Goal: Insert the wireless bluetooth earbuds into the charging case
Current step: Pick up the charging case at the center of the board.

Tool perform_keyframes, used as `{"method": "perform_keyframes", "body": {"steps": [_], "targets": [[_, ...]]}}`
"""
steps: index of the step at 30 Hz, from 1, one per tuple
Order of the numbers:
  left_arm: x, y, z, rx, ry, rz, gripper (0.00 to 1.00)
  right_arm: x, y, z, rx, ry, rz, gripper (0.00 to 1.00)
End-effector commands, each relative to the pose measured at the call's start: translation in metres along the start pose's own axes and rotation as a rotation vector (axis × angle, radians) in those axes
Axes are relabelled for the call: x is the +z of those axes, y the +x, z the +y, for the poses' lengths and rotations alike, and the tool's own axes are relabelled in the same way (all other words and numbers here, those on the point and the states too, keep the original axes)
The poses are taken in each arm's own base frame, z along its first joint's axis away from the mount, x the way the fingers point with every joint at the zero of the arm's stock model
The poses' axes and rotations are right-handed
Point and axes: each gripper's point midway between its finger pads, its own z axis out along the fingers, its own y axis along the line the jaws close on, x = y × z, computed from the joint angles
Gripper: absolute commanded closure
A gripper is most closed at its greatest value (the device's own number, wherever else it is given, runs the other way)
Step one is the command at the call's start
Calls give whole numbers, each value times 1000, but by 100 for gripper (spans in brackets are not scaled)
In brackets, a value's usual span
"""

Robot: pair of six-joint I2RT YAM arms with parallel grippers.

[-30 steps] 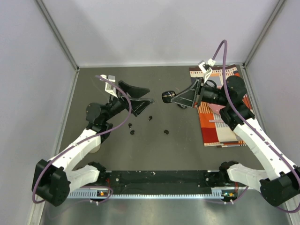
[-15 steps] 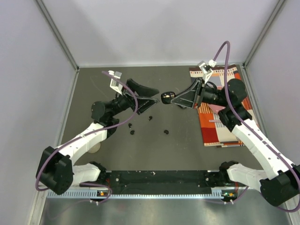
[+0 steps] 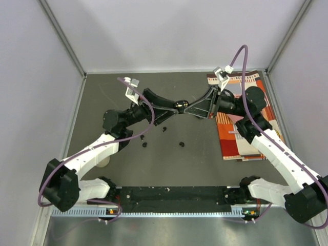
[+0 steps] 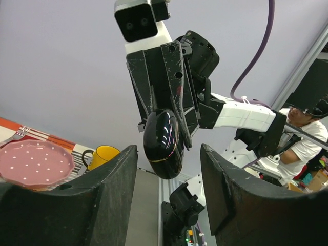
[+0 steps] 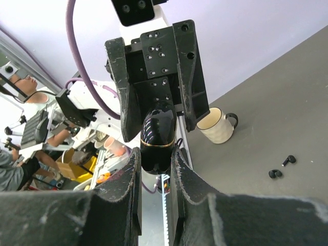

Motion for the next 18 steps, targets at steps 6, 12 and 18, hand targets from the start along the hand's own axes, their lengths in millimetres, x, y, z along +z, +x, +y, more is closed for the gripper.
{"method": "perform_keyframes", "body": {"steps": [6,12,18], "targets": [[15,-8,-16,61,65,-6,66,6,-6,9,-47,-34,-30,100],[19,-5,-16,75,69,7,90,9,-4,7,-40,-27,-22,100],[17,2,-8,132,24,42,100,9,1,-8,4,47,-19,42]]}}
